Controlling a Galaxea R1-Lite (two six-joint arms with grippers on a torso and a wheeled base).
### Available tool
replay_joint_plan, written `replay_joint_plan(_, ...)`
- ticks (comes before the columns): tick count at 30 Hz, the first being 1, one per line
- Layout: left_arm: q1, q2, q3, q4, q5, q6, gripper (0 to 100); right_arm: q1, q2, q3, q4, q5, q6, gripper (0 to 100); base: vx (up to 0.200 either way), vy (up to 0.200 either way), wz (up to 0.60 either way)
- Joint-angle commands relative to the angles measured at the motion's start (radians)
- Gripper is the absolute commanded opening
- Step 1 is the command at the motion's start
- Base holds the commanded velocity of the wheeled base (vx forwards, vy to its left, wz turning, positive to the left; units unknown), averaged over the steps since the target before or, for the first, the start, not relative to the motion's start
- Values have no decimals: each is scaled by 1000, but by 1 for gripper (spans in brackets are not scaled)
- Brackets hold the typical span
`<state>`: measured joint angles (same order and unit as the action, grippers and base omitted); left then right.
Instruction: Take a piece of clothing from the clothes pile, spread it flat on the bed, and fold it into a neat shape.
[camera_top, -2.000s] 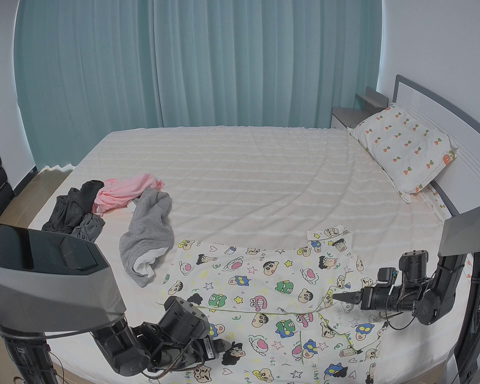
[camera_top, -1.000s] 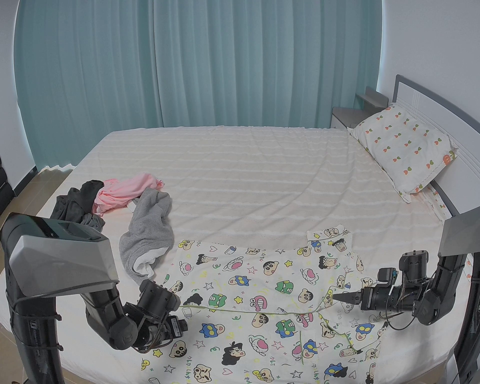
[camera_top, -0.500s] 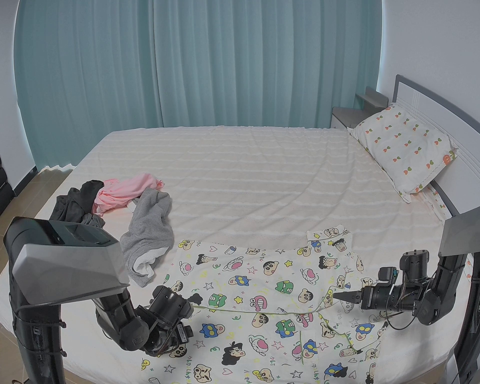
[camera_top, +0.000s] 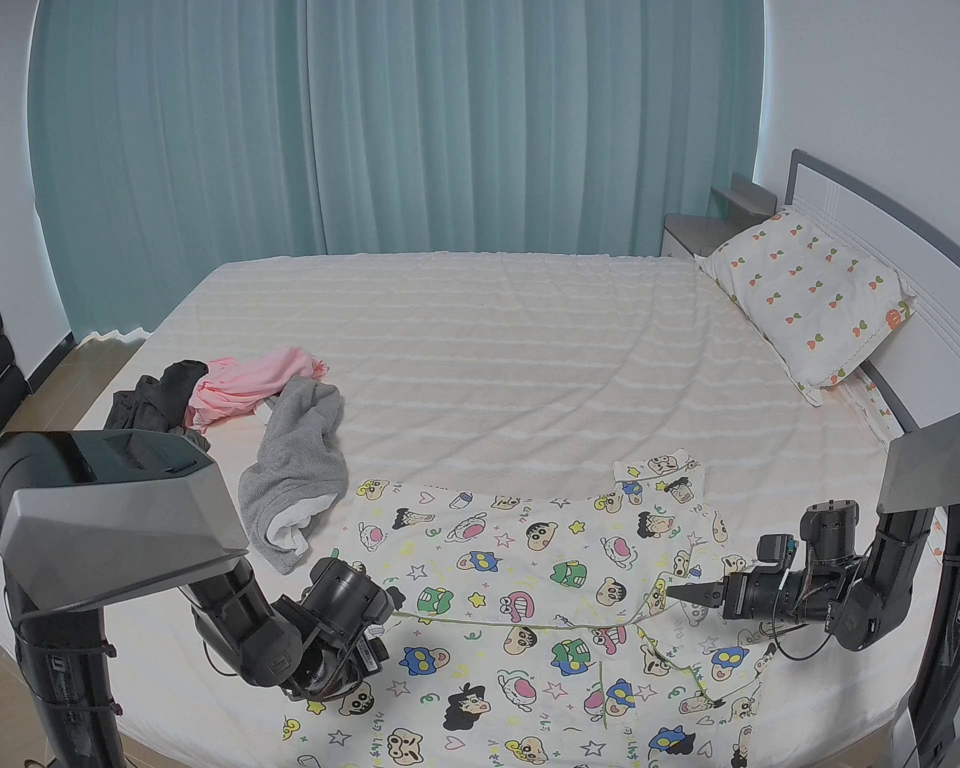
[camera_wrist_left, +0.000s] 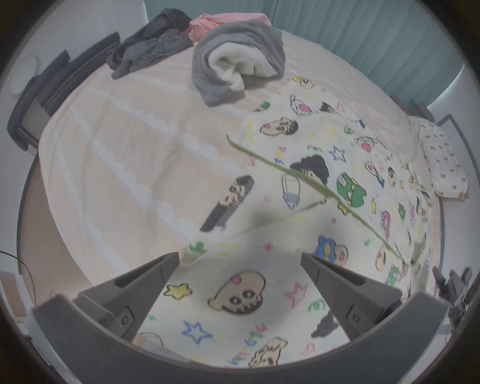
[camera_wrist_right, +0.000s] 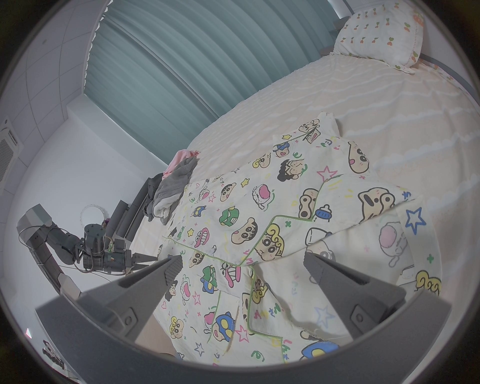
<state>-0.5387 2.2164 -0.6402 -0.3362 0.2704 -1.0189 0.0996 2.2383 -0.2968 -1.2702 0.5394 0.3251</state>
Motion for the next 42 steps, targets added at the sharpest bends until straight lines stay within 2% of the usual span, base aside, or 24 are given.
replay_joint_plan(1,29,32,-30,29,7,-24,100,0,1,1,0,1,0,100,0,0,0)
replay_joint_plan(4,39,31,-58,66,10,-78,100,0,1,1,0,1,0,100,0,0,0)
replay_joint_plan(13,36,63,-130,128,56,-135,100,0,1,2,0,1,-3,100,0,0,0)
replay_joint_plan(24,26,105,-161,200,104,-122,100,0,1,2,-1,1,-3,100,0,0,0)
replay_joint_plan(27,6,106,-167,215,104,-107,100,0,1,4,0,1,-5,100,0,0,0)
replay_joint_plan(31,-60,105,-179,253,104,-98,100,0,1,5,-1,1,-5,100,0,0,0)
replay_joint_plan(34,-60,105,-179,253,104,-98,100,0,1,5,-1,1,-5,100,0,0,0)
replay_joint_plan(35,-109,100,-171,255,102,-95,100,0,1,5,-1,1,-5,100,0,0,0)
replay_joint_plan(42,-178,54,-159,290,98,-59,100,0,1,5,-1,1,-5,100,0,0,0)
